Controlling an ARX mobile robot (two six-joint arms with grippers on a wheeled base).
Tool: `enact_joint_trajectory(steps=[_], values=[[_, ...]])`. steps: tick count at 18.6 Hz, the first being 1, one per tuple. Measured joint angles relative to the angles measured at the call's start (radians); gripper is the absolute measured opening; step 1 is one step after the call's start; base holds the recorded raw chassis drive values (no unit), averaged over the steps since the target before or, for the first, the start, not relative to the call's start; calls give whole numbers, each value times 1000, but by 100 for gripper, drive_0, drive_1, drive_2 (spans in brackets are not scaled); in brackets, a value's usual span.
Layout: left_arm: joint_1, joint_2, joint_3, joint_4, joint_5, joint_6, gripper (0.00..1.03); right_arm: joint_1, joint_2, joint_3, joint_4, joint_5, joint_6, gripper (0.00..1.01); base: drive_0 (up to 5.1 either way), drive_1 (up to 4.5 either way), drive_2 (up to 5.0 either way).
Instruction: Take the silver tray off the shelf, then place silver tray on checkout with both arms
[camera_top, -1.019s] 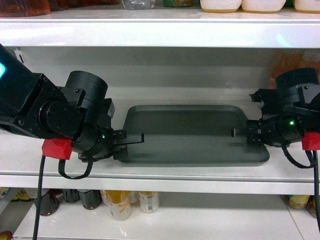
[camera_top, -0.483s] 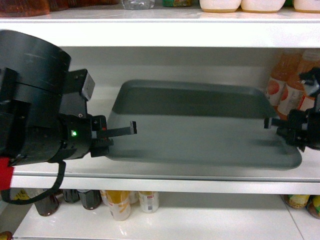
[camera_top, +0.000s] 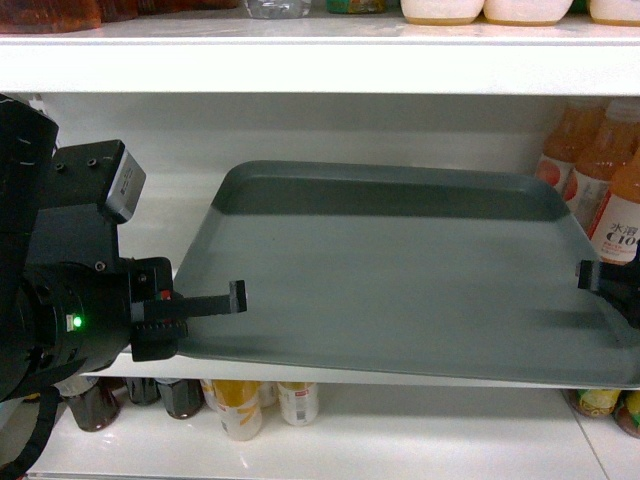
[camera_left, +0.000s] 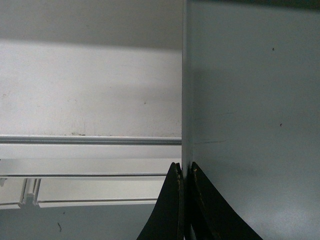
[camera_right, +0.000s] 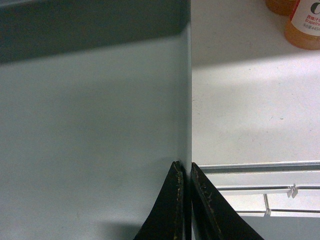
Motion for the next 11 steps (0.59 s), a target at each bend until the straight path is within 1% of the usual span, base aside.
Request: enact_joint_trajectory(steps=[11], values=[[1, -2, 3, 1, -6, 0, 2, 4, 0, 1, 2, 1, 0, 3, 0, 0, 0]])
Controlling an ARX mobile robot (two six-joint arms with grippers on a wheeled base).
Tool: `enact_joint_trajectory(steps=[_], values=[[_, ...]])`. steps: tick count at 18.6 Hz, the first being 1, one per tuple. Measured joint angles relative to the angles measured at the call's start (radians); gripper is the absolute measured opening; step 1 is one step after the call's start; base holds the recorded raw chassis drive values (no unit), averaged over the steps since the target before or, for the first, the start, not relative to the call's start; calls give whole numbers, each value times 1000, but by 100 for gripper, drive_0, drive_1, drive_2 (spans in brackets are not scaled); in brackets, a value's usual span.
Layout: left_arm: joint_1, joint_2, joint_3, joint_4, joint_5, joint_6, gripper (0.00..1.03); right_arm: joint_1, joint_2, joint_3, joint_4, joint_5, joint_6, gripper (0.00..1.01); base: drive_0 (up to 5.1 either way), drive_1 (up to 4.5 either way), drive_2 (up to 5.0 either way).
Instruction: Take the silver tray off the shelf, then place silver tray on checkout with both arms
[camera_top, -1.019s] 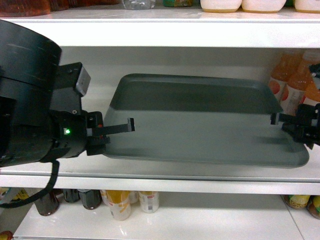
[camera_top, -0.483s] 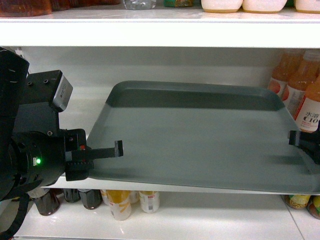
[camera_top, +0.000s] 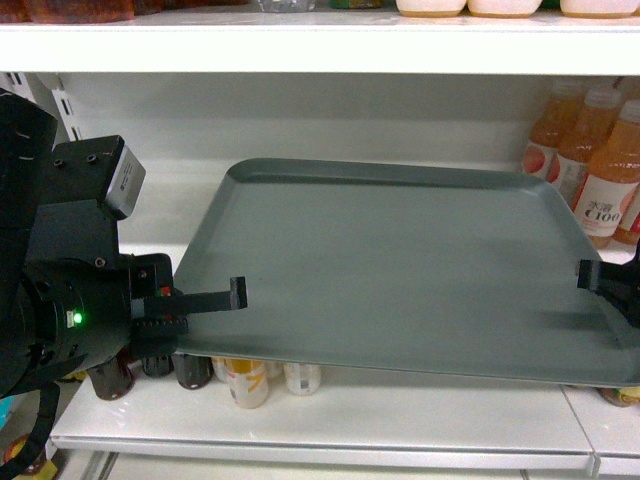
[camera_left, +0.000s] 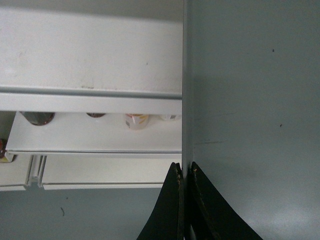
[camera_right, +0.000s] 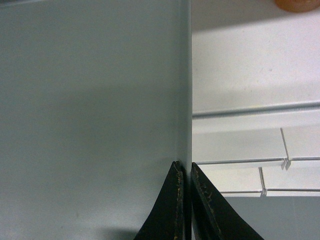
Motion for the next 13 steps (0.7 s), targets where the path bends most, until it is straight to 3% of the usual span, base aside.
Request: enact_joint_trajectory(steps=[12, 13], values=[[0, -1, 0, -1, -2, 0, 2, 0, 0, 0, -1, 0, 4, 3, 0, 0, 0], [4, -1, 0, -8, 0, 0, 2, 2, 0, 0, -4, -2, 4, 3, 14, -408, 437]])
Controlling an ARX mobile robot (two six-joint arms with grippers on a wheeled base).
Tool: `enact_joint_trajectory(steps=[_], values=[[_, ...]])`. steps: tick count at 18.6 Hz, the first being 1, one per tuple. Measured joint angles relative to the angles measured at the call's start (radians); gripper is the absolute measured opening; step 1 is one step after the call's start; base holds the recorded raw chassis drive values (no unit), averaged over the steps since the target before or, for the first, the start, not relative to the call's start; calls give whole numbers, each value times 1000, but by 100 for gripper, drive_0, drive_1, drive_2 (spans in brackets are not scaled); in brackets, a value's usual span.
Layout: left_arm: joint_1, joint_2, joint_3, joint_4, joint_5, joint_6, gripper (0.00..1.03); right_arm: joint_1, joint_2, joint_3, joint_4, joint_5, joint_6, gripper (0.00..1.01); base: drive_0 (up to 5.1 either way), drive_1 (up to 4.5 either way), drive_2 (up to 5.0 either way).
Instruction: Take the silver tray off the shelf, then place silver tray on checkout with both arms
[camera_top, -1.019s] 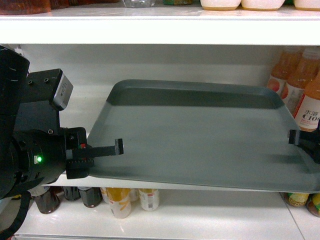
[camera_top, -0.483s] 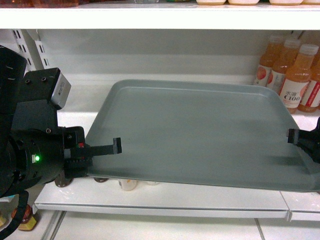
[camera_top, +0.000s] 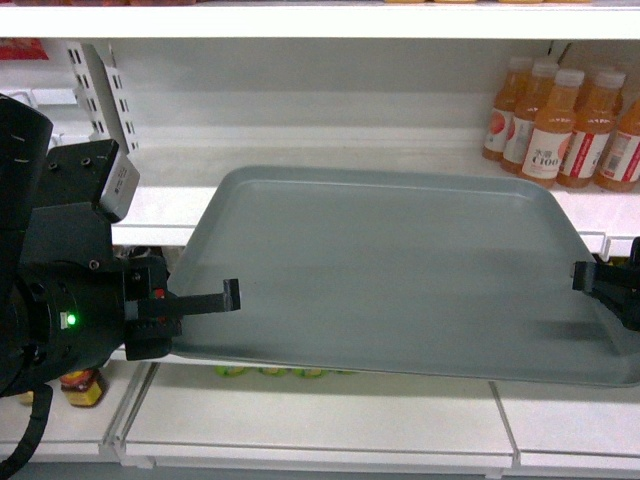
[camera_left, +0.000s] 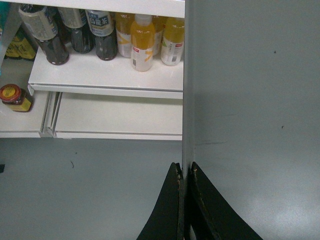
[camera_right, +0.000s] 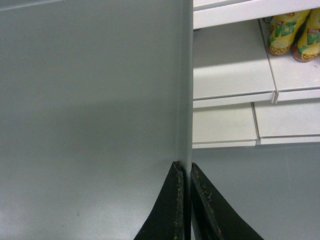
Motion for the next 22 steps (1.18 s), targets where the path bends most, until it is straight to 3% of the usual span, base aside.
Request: enact_joint_trajectory(steps=[22], values=[[-3, 0, 0, 6, -2, 0, 2, 0, 0, 0, 2, 0, 3, 3, 8, -415, 431]])
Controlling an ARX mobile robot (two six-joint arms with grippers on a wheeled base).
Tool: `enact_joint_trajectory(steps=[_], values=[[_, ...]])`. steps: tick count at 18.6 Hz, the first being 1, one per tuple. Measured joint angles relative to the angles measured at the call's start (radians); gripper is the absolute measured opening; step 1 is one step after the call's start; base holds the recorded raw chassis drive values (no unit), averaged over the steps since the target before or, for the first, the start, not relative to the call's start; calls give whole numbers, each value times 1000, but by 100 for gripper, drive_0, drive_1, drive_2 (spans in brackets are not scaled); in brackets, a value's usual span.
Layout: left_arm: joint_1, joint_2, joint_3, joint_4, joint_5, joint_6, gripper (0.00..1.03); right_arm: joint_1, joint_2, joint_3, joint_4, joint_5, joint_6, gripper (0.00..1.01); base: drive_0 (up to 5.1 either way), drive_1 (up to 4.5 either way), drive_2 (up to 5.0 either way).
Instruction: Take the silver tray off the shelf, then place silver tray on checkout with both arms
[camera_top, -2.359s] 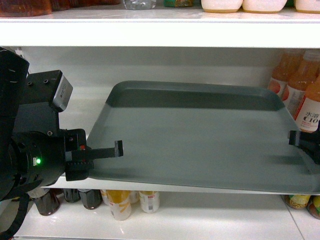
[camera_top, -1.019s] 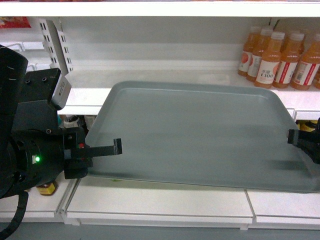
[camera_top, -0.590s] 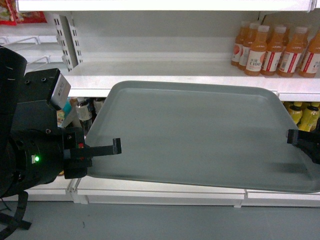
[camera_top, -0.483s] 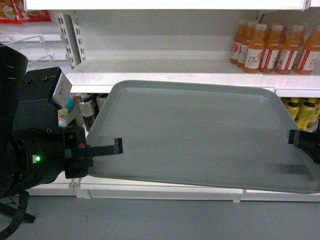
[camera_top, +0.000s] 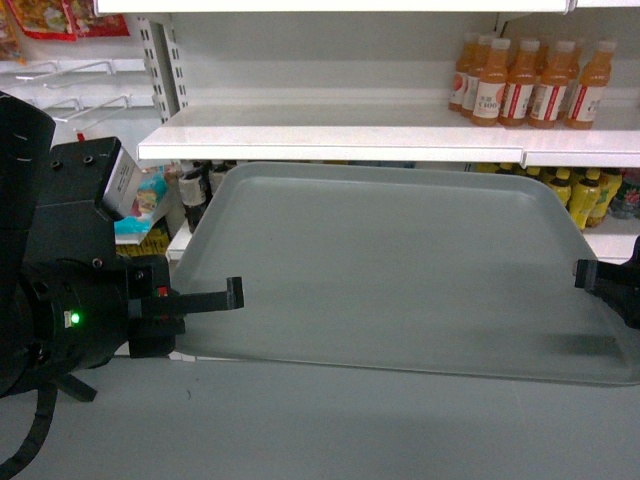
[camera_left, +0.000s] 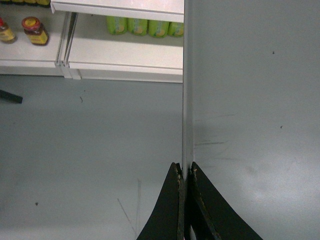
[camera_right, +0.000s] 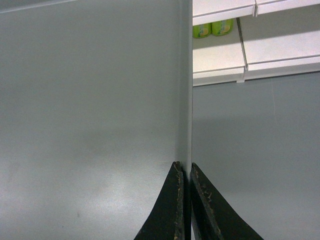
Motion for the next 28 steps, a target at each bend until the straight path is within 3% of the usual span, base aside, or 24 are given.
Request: enact_joint_trajectory(steps=[28], values=[[1, 0, 0, -3, 1, 0, 2, 0, 0, 0, -7, -2, 0, 2, 9, -419, 437]])
